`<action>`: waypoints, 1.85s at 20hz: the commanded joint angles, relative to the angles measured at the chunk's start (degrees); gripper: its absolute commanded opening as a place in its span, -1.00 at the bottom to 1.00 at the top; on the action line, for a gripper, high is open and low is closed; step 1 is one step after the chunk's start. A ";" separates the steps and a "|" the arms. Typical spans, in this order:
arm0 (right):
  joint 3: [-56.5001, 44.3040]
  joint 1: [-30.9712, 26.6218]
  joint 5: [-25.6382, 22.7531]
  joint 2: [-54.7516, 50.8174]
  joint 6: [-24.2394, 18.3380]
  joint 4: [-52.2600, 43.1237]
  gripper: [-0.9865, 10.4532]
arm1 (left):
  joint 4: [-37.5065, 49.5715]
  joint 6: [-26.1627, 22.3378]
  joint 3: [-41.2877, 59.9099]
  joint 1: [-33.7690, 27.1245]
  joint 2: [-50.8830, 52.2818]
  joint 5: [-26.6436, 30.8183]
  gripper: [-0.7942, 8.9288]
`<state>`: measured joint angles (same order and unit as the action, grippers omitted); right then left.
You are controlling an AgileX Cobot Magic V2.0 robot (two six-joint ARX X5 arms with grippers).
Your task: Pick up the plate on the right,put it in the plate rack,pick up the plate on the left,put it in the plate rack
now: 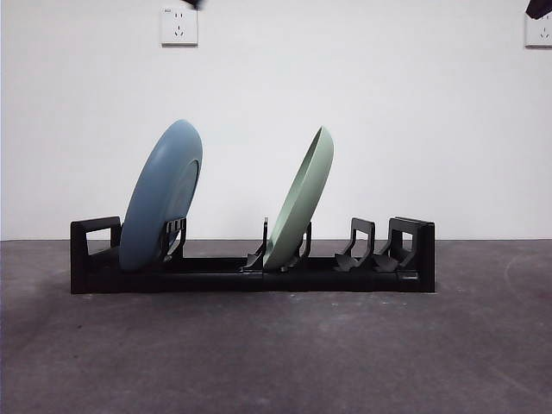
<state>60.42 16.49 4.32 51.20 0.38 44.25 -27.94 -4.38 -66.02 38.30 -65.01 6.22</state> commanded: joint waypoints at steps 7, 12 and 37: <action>-11.85 0.02 -2.08 -11.69 1.22 -10.58 -0.85 | -3.41 -0.74 15.23 -4.68 22.45 4.52 -0.85; -21.20 0.07 -3.26 -22.47 1.22 -13.42 -0.85 | -3.45 3.08 25.24 -4.63 39.28 6.93 -0.85; -21.51 0.07 -4.72 -22.64 10.23 -9.86 -0.82 | 10.12 -3.93 42.60 -29.70 53.94 -11.67 -0.84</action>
<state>39.35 16.49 -0.23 28.71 10.09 34.68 -18.26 -7.60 -24.23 9.02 -11.35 -4.56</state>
